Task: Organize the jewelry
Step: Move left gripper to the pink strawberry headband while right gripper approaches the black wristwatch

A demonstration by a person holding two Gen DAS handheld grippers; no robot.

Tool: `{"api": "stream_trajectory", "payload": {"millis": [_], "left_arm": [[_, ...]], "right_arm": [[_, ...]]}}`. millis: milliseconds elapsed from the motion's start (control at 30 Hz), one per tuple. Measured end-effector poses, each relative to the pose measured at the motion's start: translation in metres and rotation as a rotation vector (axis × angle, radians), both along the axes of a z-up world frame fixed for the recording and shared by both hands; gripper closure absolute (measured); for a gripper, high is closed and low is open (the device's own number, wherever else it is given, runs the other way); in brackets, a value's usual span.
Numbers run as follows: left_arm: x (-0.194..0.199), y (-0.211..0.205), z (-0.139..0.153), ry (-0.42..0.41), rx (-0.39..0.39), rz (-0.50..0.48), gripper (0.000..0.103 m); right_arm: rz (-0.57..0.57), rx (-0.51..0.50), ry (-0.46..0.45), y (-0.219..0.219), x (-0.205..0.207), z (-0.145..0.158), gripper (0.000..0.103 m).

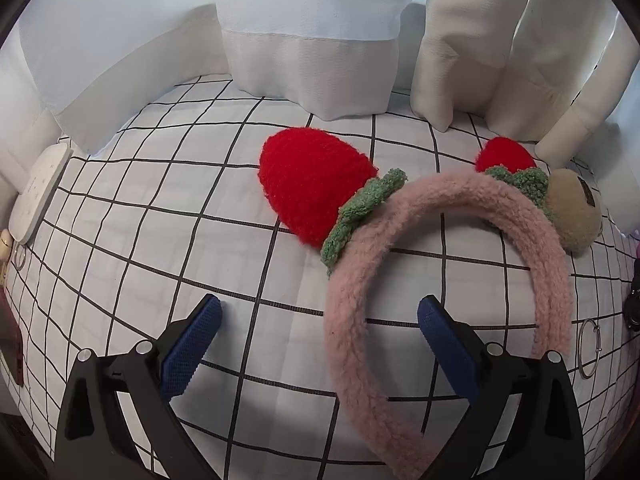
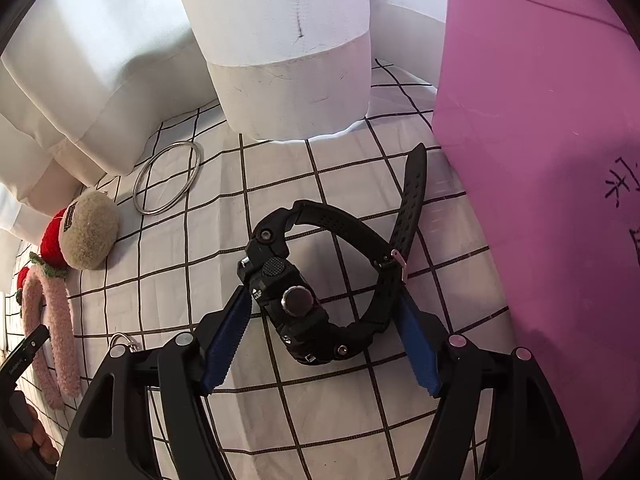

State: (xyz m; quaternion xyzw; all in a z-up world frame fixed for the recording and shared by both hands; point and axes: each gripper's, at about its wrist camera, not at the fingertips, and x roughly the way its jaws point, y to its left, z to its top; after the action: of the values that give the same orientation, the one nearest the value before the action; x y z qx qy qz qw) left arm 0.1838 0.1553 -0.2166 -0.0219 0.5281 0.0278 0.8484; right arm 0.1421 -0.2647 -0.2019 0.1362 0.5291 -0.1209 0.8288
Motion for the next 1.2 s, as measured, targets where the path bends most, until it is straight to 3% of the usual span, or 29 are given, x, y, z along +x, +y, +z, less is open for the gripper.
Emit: {"api": "stream_trajectory", "payload": {"millis": [133,400,567,833,1033,1133,1167,1200], "left_arm": [[0.012,-0.006,-0.002,-0.004,0.003,0.001,0.006],[0.031,-0.020,-0.003,-0.032,0.003,0.020,0.006],[0.031,-0.025,-0.004,-0.064,0.005,0.036,0.006],[0.033,-0.029,-0.003,-0.043,0.000,0.041,0.010],[0.021,-0.040,0.005,-0.053,-0.002,-0.013,0.025],[0.020,-0.046,0.011,-0.066,-0.004,-0.035,0.049],[0.019,-0.048,0.012,-0.071,-0.005,-0.039,0.067],[0.019,-0.049,0.014,-0.074,-0.003,-0.040,0.075]], "right_arm": [[0.018,-0.039,0.011,0.003,0.010,-0.002,0.023],[0.013,-0.075,-0.006,0.005,0.030,-0.004,0.018],[0.023,-0.083,-0.020,0.007,0.036,-0.005,0.017],[0.048,-0.071,-0.030,0.004,0.023,-0.004,0.019],[0.058,-0.072,-0.037,0.004,0.018,-0.002,0.029],[0.063,-0.065,-0.040,0.005,0.013,-0.001,0.030],[0.062,-0.062,-0.043,0.006,0.011,-0.001,0.030],[0.062,-0.060,-0.046,0.008,0.009,-0.001,0.030]]}}
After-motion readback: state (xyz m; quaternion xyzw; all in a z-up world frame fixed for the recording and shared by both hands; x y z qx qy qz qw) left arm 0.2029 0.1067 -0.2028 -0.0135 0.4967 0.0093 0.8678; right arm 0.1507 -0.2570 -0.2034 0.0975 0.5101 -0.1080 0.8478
